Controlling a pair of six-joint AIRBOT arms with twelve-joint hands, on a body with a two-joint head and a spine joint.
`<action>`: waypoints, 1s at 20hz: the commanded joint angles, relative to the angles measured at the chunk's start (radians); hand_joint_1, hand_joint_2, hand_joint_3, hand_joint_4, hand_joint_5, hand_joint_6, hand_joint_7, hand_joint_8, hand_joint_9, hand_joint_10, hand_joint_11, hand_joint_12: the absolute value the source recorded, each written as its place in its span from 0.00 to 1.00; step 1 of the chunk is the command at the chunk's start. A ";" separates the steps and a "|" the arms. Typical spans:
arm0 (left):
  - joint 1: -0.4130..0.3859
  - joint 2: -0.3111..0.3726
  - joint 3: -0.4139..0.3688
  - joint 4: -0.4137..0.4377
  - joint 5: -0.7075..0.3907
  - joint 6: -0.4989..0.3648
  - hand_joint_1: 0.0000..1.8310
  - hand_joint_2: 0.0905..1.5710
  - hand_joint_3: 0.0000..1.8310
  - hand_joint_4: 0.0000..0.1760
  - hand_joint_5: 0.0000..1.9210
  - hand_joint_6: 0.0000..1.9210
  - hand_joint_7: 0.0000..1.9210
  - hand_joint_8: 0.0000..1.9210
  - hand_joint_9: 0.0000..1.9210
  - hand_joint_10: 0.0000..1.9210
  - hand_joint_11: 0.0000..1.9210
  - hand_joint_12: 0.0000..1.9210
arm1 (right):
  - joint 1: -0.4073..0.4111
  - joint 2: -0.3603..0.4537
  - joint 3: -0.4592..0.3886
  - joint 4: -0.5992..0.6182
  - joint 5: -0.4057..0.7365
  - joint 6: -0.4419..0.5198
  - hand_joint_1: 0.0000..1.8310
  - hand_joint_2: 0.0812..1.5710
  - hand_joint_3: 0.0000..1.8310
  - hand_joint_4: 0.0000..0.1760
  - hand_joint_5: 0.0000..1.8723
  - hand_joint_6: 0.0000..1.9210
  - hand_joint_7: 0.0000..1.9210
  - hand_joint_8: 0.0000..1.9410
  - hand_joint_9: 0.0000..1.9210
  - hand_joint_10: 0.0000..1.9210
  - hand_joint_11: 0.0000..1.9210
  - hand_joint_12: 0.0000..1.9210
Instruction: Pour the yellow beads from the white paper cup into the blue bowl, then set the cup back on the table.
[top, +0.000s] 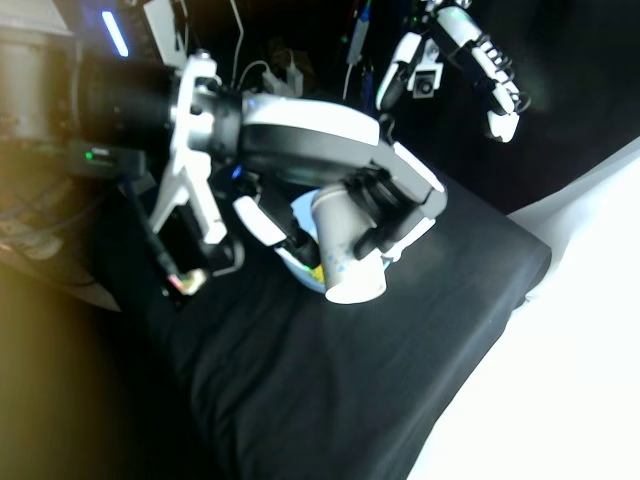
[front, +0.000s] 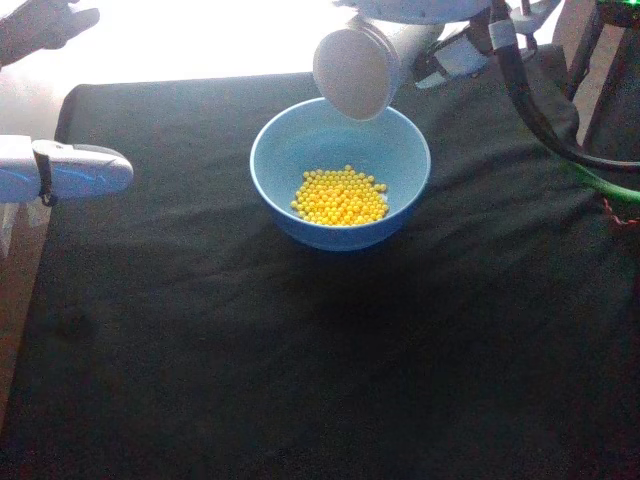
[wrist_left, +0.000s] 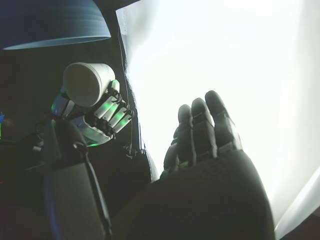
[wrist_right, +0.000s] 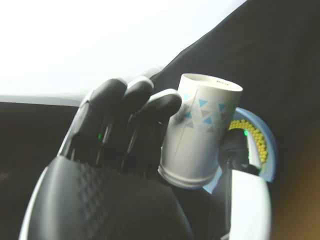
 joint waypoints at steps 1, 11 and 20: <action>-0.011 -0.003 0.005 -0.019 -0.125 -0.010 0.43 0.48 0.00 0.00 0.00 0.00 0.15 0.01 0.13 0.00 0.02 0.36 | 0.022 0.000 -0.003 0.000 -0.055 -0.009 0.66 0.75 0.00 0.00 0.44 0.54 0.44 0.75 0.29 0.88 0.24 1.00; -0.011 -0.008 0.006 -0.020 -0.123 -0.011 0.43 0.48 0.00 0.00 0.00 0.00 0.15 0.00 0.13 0.00 0.03 0.33 | 0.006 0.033 -0.006 0.065 -0.089 -0.009 0.66 0.75 0.00 0.00 0.47 0.49 0.38 0.84 0.35 0.98 0.43 1.00; -0.012 -0.019 0.007 -0.022 -0.121 -0.011 0.41 0.49 0.00 0.00 0.00 0.00 0.13 0.00 0.13 0.00 0.04 0.31 | -0.025 0.064 0.012 0.241 -0.120 -0.009 0.62 0.69 0.00 0.00 0.53 0.51 0.46 0.96 0.56 1.00 0.63 1.00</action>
